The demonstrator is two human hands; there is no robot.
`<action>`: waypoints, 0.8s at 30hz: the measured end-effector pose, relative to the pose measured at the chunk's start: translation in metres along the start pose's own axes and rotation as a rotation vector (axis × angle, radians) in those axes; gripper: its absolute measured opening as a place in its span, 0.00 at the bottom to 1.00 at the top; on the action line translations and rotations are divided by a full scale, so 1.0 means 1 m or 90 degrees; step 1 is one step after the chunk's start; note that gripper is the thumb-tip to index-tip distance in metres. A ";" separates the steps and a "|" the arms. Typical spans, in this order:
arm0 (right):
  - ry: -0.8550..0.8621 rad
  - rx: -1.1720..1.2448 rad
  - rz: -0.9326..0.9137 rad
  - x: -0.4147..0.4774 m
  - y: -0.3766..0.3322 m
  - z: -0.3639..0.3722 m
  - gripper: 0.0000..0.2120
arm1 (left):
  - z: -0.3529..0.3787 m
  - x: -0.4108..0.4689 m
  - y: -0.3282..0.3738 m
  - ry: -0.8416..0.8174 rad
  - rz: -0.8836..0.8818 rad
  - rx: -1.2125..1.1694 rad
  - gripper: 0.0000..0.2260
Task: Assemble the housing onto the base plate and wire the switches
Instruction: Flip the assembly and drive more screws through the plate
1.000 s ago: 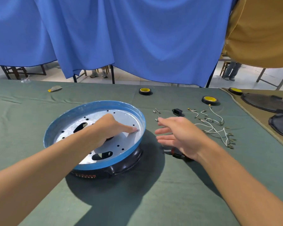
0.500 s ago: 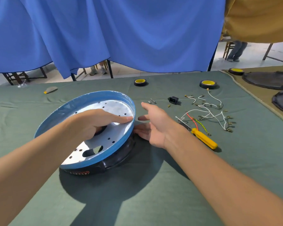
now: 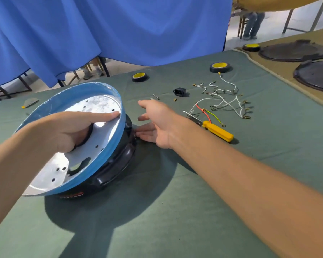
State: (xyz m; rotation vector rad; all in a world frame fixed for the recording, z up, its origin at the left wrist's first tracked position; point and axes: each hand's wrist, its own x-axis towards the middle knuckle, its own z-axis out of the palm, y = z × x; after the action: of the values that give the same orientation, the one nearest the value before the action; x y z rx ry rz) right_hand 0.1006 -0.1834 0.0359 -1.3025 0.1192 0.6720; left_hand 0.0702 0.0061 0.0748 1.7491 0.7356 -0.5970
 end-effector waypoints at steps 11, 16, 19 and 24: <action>-0.008 -0.055 -0.056 -0.003 0.006 0.003 0.18 | 0.006 -0.011 0.000 0.025 0.066 0.017 0.35; 0.000 -0.063 -0.062 -0.004 0.007 0.002 0.17 | 0.009 -0.014 0.002 0.038 0.097 0.031 0.32; 0.007 -0.078 -0.070 -0.004 0.007 0.003 0.14 | 0.011 -0.015 0.001 0.032 0.094 0.033 0.35; 0.014 -0.091 -0.070 -0.003 0.008 0.004 0.13 | 0.011 -0.012 -0.001 0.004 0.089 0.042 0.40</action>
State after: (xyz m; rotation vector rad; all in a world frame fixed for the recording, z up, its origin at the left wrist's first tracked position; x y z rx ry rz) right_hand 0.0933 -0.1804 0.0317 -1.4425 0.0173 0.5809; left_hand 0.0609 -0.0071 0.0800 1.8469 0.5977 -0.5249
